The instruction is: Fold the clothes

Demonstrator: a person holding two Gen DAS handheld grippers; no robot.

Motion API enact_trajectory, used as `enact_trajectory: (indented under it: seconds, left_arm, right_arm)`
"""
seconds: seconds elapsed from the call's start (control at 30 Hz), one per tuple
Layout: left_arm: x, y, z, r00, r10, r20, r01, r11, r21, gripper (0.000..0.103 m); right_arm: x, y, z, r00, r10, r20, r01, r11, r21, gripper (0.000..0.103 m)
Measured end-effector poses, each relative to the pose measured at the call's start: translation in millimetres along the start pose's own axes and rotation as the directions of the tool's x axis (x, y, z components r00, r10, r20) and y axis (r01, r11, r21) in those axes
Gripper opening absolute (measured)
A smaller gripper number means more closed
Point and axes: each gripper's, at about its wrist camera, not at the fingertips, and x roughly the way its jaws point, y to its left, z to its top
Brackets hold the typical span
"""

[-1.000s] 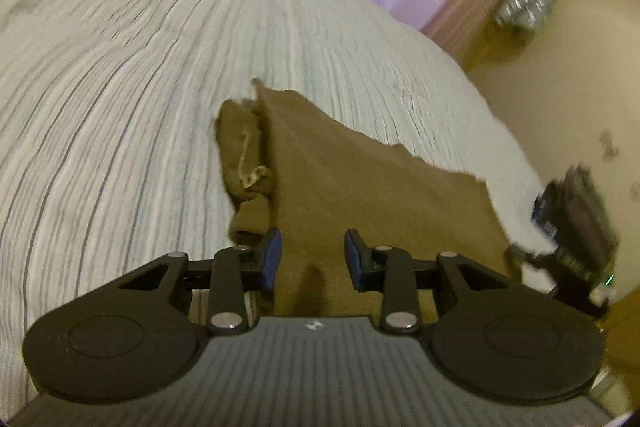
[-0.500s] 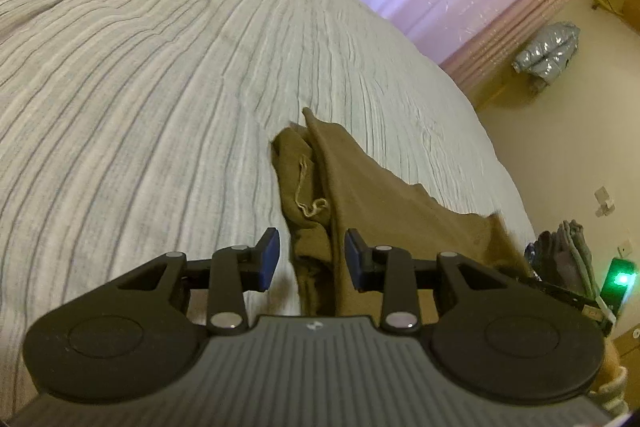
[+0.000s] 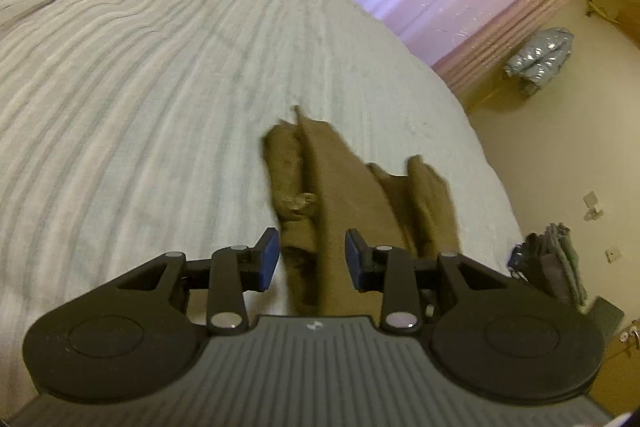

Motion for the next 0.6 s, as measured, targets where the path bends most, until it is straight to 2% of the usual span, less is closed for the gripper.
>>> enact_trajectory:
  seconds: [0.03, 0.13, 0.17, 0.2, 0.23, 0.27, 0.37, 0.43, 0.47, 0.53, 0.57, 0.6]
  left_arm:
    - [3, -6, 0, 1.0, -0.017, -0.004, 0.017, 1.0, 0.004, 0.031]
    - [25, -23, 2, 0.995, -0.085, -0.043, 0.085, 0.996, -0.007, 0.033]
    - [35, -29, 2, 0.992, -0.109, -0.062, 0.108, 0.994, -0.017, 0.034]
    - [45, -35, 3, 0.988, -0.133, -0.081, 0.131, 0.991, -0.028, 0.035]
    - [56, -40, 4, 0.982, -0.157, -0.102, 0.153, 0.987, -0.043, 0.036]
    - [70, -43, 5, 0.976, -0.18, -0.125, 0.172, 0.983, -0.071, 0.038]
    - [110, -48, 8, 0.958, -0.223, -0.182, 0.194, 0.967, -0.165, 0.038]
    - [127, -51, 9, 0.957, -0.213, -0.199, 0.18, 0.969, -0.169, 0.038]
    - [134, -53, 9, 0.958, -0.201, -0.203, 0.17, 0.972, -0.162, 0.039]
    - [145, -56, 11, 0.956, -0.202, -0.214, 0.172, 0.973, -0.153, 0.039]
    - [150, -58, 12, 0.955, -0.201, -0.22, 0.171, 0.974, -0.147, 0.039]
    - [155, -59, 13, 0.953, -0.199, -0.229, 0.171, 0.976, -0.135, 0.04]
  right_arm:
    - [-6, 4, -1, 1.0, 0.012, 0.014, -0.012, 1.0, -0.012, 0.067]
    - [-43, -37, -14, 0.994, 0.089, 0.068, -0.098, 0.983, 0.152, 0.067]
    - [-53, -54, -20, 0.99, 0.11, 0.086, -0.127, 0.964, 0.231, 0.067]
    - [-60, -76, -27, 0.986, 0.131, 0.107, -0.16, 0.927, 0.338, 0.067]
    - [-65, -99, -35, 0.98, 0.149, 0.129, -0.192, 0.873, 0.448, 0.067]
    - [-66, -123, -45, 0.976, 0.159, 0.147, -0.215, 0.798, 0.563, 0.066]
    - [-51, -174, -77, 0.976, 0.181, 0.122, -0.205, 0.567, 0.798, 0.066]
    - [-46, -194, -100, 0.947, 0.242, 0.213, -0.298, 0.4, 0.867, 0.066]
    - [-42, -198, -105, 0.948, 0.25, 0.2, -0.283, 0.365, 0.887, 0.066]
    - [-25, -201, -111, 0.963, 0.251, 0.1, -0.189, 0.36, 0.913, 0.066]
    - [-18, -202, -117, 0.962, 0.258, 0.087, -0.174, 0.333, 0.927, 0.066]
    - [-9, -203, -122, 0.954, 0.28, 0.105, -0.188, 0.287, 0.939, 0.066]
